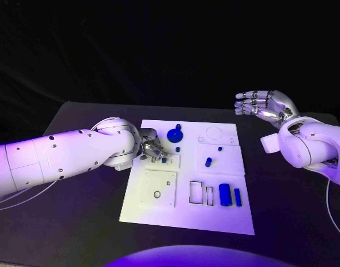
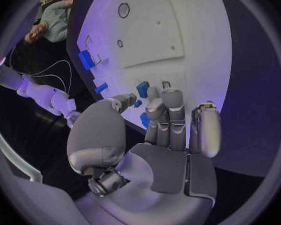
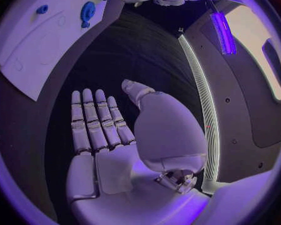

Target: Assemble the parts on the task board

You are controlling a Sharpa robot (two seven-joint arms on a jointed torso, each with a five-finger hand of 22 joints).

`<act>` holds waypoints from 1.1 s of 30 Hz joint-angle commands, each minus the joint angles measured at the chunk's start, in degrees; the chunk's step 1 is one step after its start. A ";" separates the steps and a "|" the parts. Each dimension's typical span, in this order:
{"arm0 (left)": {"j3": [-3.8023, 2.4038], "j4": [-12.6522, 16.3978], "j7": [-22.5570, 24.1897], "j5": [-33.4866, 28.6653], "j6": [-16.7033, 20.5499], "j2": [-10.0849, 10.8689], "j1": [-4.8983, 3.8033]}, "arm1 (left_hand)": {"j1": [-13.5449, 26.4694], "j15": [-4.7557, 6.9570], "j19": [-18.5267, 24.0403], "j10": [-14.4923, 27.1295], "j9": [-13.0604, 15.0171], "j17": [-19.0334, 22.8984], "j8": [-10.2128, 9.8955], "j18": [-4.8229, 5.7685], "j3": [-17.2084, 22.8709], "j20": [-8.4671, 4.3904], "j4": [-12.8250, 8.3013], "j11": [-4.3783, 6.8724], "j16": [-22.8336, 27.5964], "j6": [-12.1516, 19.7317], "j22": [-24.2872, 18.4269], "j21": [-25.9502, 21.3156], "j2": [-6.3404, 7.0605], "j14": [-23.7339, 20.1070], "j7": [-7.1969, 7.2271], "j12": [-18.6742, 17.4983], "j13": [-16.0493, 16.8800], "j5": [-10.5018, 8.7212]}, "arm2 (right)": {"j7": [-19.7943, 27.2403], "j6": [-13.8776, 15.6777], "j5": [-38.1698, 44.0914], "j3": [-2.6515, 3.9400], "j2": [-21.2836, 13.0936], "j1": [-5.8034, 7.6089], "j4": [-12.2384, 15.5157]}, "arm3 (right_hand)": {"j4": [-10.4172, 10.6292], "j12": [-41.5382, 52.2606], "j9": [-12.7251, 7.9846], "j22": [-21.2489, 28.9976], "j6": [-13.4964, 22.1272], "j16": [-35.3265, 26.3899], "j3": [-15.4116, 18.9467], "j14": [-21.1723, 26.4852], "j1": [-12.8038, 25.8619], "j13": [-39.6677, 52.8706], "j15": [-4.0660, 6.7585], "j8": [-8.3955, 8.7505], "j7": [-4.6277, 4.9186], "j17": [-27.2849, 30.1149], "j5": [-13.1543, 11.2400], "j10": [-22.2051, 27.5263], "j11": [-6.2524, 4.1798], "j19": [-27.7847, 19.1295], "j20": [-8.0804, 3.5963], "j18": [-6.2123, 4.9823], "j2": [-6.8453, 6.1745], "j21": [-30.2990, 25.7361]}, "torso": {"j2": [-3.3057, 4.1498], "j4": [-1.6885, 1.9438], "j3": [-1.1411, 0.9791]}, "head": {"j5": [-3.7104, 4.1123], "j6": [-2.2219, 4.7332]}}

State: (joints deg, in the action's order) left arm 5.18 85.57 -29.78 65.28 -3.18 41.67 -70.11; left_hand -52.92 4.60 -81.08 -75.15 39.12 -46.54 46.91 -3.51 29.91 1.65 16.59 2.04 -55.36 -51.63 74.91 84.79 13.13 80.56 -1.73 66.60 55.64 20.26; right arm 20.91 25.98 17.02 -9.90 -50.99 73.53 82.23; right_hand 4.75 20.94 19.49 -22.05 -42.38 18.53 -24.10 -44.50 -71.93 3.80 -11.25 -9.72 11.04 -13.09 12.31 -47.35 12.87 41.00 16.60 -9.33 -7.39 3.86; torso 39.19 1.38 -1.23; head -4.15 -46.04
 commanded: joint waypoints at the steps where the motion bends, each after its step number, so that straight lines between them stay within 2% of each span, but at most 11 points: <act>1: -0.54 0.40 0.14 -3.09 1.03 0.23 -0.02 | -0.42 0.42 0.66 1.16 -0.09 -0.02 -0.04 0.37 -0.94 -0.06 0.03 -0.12 -0.09 0.59 1.25 -0.66 0.07 -0.07 -0.22 -0.99 -1.14 0.08 | 0.13 -0.77 0.01 0.01 0.06 -0.11 -0.09 | 0.14 0.21 -0.07 0.12 -0.24 -0.27 0.49 0.49 0.53 -0.06 -0.08 0.26 5.46 0.12 0.31 0.08 0.20 -0.46 -0.12 0.42 0.06 -0.30 | -0.10 0.05 -0.03 | 0.01 0.25; 5: -1.61 0.84 0.24 -5.36 1.05 0.89 -0.23 | -1.57 0.18 1.31 2.33 -0.35 0.03 -0.59 0.18 -2.03 0.07 0.00 -0.44 -0.02 1.54 0.35 -1.13 0.07 -0.12 -0.60 -2.21 -2.75 0.24 | 0.13 -0.76 -0.09 0.01 0.14 -0.22 -0.30 | 0.14 0.21 -0.07 0.12 -0.24 -0.27 0.49 0.49 0.53 -0.06 -0.08 0.26 5.46 0.12 0.31 0.08 0.20 -0.46 -0.12 0.42 0.06 -0.30 | -0.18 0.09 -0.02 | 0.02 0.53; 9: -2.44 1.36 0.29 -7.25 0.59 1.82 -1.07 | -2.67 -0.03 1.78 3.01 -0.67 0.07 -1.17 0.03 -2.87 0.22 0.02 -0.71 0.03 2.24 -0.30 -1.50 0.10 -0.16 -0.91 -2.82 -3.56 0.35 | 0.14 -0.74 -0.18 0.01 0.20 -0.28 -0.54 | 0.14 0.21 -0.07 0.12 -0.24 -0.27 0.49 0.49 0.53 -0.06 -0.08 0.26 5.46 0.12 0.31 0.08 0.20 -0.46 -0.12 0.42 0.06 -0.30 | -0.12 0.09 -0.05 | -0.09 0.87; 12: -3.10 1.49 0.28 -8.15 -0.60 2.61 -2.09 | -4.05 -0.24 2.12 3.54 -1.15 0.07 -1.95 -0.08 -3.31 0.39 -0.03 -0.97 0.04 2.87 -0.80 -1.80 -0.18 -0.18 -1.23 -3.27 -4.24 0.51 | 0.14 -0.74 -0.22 0.01 0.24 -0.32 -0.69 | 0.14 0.21 -0.07 0.12 -0.24 -0.27 0.49 0.49 0.53 -0.06 -0.08 0.26 5.46 0.12 0.31 0.08 0.20 -0.46 -0.12 0.42 0.06 -0.30 | -0.08 0.07 -0.04 | -0.16 1.18; 14: -3.40 1.02 0.20 -8.49 -2.25 3.00 -3.06 | -4.64 -0.38 2.54 4.20 -1.43 0.13 -2.41 -0.21 -3.56 0.49 0.05 -1.15 0.10 3.20 -1.39 -2.11 -0.36 -0.21 -1.46 -3.96 -5.20 0.51 | 0.12 -0.74 -0.24 0.01 0.25 -0.35 -0.77 | 0.21 0.24 -0.09 0.17 -0.24 -0.26 0.55 0.51 0.60 -0.05 -0.09 0.26 5.46 0.14 0.31 0.09 0.21 -0.57 -0.12 0.45 0.09 -0.30 | -0.08 0.12 -0.01 | -0.12 1.37; 17: -3.67 -1.07 0.02 -7.91 -5.26 2.93 -4.81 | -3.82 -1.40 4.13 7.48 -3.24 0.89 -5.71 -0.64 -5.15 1.07 0.19 -2.43 0.83 6.18 -3.56 -3.34 -0.86 -0.73 -2.97 -7.28 -9.39 0.19 | 0.09 -0.73 -0.25 0.00 0.25 -0.37 -0.86 | 0.21 0.24 -0.09 0.17 -0.24 -0.26 0.55 0.51 0.60 -0.05 -0.09 0.26 5.46 0.14 0.31 0.09 0.21 -0.57 -0.12 0.45 0.09 -0.30 | -0.09 0.22 0.01 | -0.07 1.53; 18: -3.72 -2.11 -0.01 -7.40 -5.91 2.70 -5.31 | -3.70 -1.87 4.56 8.28 -4.18 1.30 -7.16 -0.75 -5.76 1.44 0.21 -3.00 1.23 7.40 -4.11 -3.69 -0.99 -1.07 -3.63 -7.94 -10.33 0.08 | 0.08 -0.72 -0.26 0.00 0.25 -0.38 -0.88 | 0.21 0.24 -0.09 0.17 -0.24 -0.26 0.55 0.51 0.60 -0.05 -0.09 0.26 5.46 0.14 0.31 0.09 0.21 -0.57 -0.12 0.45 0.09 -0.30 | -0.08 0.22 -0.01 | -0.11 1.68; 20: -3.77 -3.92 0.07 -6.70 -6.65 2.15 -5.91 | -3.72 -2.10 4.77 8.59 -4.73 1.39 -7.89 -0.82 -6.14 1.69 0.22 -3.29 1.32 7.78 -4.41 -3.88 -1.17 -1.20 -3.95 -8.12 -10.68 0.03 | 0.08 -0.72 -0.26 0.00 0.28 -0.39 -0.92 | 0.21 0.24 -0.09 0.17 -0.24 -0.26 0.55 0.51 0.60 -0.05 -0.09 0.26 5.46 0.14 0.31 0.09 0.21 -0.57 -0.12 0.45 0.09 -0.30 | -0.08 0.20 -0.03 | -0.17 1.81; 23: -3.80 -7.44 0.41 -5.70 -7.43 0.76 -6.58 | -5.35 -2.54 4.63 8.92 -6.14 0.97 -9.74 -0.82 -6.47 2.19 0.11 -3.82 0.86 8.74 -4.28 -3.92 -1.76 -1.07 -4.59 -8.11 -11.16 0.25 | 0.09 -0.76 -0.26 0.00 0.34 -0.41 -0.94 | 0.21 0.24 -0.09 0.17 -0.24 -0.26 0.55 0.51 0.60 -0.05 -0.09 0.26 5.46 0.14 0.31 0.09 0.21 -0.57 -0.12 0.45 0.09 -0.30 | 0.07 -0.02 0.03 | -0.31 2.09; 26: -3.66 -10.06 0.67 -4.74 -7.67 -0.64 -6.83 | -6.25 -2.64 4.58 9.00 -6.51 0.81 -10.10 -0.82 -6.56 2.31 0.06 -3.94 0.69 8.70 -4.24 -3.93 -1.81 -1.00 -4.74 -8.08 -11.30 0.35 | 0.11 -0.78 -0.27 0.00 0.35 -0.44 -0.92 | 0.21 0.24 -0.09 0.17 -0.24 -0.26 0.55 0.51 0.60 -0.05 -0.09 0.26 5.46 0.14 0.31 0.09 0.21 -0.57 -0.12 0.45 0.09 -0.30 | 0.25 -0.10 0.16 | -0.38 2.39; 33: -2.64 -14.49 0.82 -1.70 -9.49 -3.42 -6.94 | -6.81 -2.67 4.47 9.22 -6.78 0.59 -10.16 -0.81 -6.95 2.41 0.13 -3.95 0.44 8.18 -4.14 -3.90 -1.53 -0.86 -4.71 -8.24 -11.71 0.29 | 0.15 -0.82 -0.27 0.00 0.25 -0.48 -0.81 | 0.25 0.27 -0.11 0.23 -0.26 -0.24 0.59 0.50 0.62 -0.05 -0.09 0.25 5.46 0.16 0.33 0.08 0.21 -0.65 -0.12 0.46 0.14 -0.29 | 0.51 -0.24 0.21 | -0.51 2.39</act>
State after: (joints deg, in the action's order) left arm 2.54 71.44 -29.61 61.05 -9.67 38.56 -76.95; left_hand -59.38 2.33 -76.68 -66.23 32.39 -45.93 37.07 -3.51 23.15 3.81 16.75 -1.75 -54.75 -43.11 70.76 81.04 11.56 79.73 -6.34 58.69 44.00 20.53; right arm 20.80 25.98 16.72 -9.90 -50.75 73.09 81.33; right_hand 4.98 20.93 19.45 -21.87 -42.38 18.53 -23.87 -44.30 -71.93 3.81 -11.46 -9.72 11.04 -13.03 12.31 -47.36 12.87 40.80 16.38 -9.33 -7.39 3.86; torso 39.53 1.26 -1.08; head -4.56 -43.66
